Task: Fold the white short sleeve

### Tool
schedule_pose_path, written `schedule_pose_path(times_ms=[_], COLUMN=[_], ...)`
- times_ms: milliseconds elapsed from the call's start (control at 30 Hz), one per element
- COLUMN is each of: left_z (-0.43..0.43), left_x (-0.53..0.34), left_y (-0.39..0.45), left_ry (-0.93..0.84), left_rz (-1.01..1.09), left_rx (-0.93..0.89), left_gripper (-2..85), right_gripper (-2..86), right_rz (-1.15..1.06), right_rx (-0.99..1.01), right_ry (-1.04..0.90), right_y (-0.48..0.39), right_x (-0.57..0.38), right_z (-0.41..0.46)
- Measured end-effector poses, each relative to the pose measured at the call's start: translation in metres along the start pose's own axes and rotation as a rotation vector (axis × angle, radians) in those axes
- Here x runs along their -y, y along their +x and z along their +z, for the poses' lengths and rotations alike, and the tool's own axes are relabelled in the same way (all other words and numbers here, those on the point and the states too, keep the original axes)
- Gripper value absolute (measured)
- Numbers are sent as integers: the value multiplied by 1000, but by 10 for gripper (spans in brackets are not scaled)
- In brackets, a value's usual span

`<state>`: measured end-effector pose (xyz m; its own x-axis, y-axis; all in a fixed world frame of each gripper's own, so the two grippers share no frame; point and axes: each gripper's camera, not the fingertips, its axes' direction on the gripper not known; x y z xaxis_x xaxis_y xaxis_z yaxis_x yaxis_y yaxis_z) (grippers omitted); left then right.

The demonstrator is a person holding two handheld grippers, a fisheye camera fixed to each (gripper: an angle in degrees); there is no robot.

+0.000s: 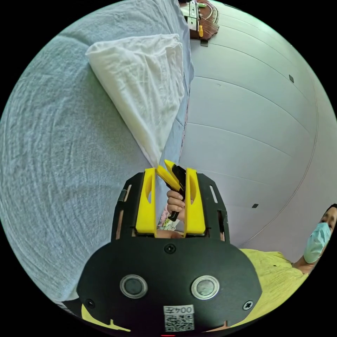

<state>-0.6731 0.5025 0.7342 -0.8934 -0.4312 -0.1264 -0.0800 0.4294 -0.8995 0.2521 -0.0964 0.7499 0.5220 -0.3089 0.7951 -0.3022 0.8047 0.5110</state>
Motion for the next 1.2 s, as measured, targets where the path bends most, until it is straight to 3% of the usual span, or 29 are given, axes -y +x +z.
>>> schedule_pose_path(times_ms=[167,400,567,700,767,833,967,1200], left_z=[-13,-16,-8,-4,-3,-6,-17,-16], left_x=[-17,-55,-97,-127,-147,-167,-222,-320], left_y=[13,37,57,81,104,126,191,265], left_ry=[5,49,218,306,287,314,379,370], left_rz=[-41,-75,-128,-110,-41,4,99,143], left_rx=[-28,-84,-218,-246,-224,-187,-168,-138], left_gripper=[136,161,187,160,81,57,48,47], right_gripper=[40,14,12,15,26,62,171,213], right_rz=[-21,-39,-92,-118,-139,-158,-47,51], right_rx=[-21,153,205,249,306,348,505,544], right_ry=[-34,12,2,-26,-39,-42,7,-48], right_y=[-1,-19,-29,-21,-10,2,60,80], right_x=[16,31,52,68,79,89,131,241], right_z=[-6,-35,-38,-35,-36,-38,-42,13])
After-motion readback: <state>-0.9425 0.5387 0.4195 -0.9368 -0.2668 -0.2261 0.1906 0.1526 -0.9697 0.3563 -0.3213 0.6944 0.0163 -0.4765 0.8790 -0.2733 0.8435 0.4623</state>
